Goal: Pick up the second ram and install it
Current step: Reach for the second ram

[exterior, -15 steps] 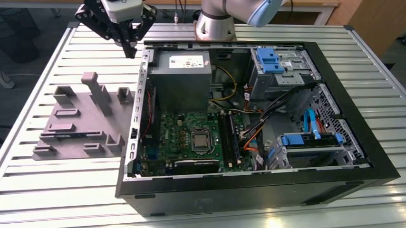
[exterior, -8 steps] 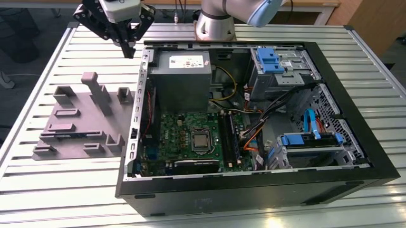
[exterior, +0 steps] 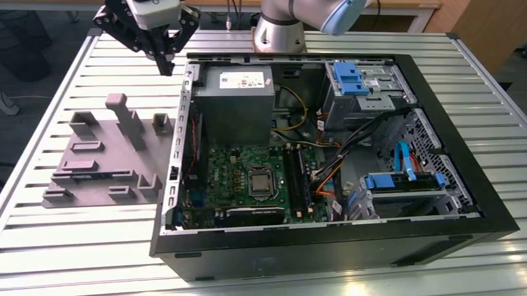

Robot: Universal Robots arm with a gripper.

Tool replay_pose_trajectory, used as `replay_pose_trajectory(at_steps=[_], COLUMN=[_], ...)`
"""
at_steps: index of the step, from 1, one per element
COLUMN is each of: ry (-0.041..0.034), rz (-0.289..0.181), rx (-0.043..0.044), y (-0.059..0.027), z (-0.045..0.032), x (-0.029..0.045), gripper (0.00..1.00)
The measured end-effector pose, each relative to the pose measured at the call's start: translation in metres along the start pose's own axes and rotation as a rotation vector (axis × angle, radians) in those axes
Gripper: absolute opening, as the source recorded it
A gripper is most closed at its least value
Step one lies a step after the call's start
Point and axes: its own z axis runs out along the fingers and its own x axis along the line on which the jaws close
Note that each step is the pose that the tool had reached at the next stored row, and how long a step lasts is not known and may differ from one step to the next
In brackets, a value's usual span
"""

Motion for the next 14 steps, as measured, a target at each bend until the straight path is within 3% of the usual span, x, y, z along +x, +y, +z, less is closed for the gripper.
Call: replay_pose_trajectory(at_steps=[14], ry=[0.0], rz=[0.0], rx=[0.0], y=[-0.0004], z=[-0.0001], x=[0.0054], gripper=[0.11])
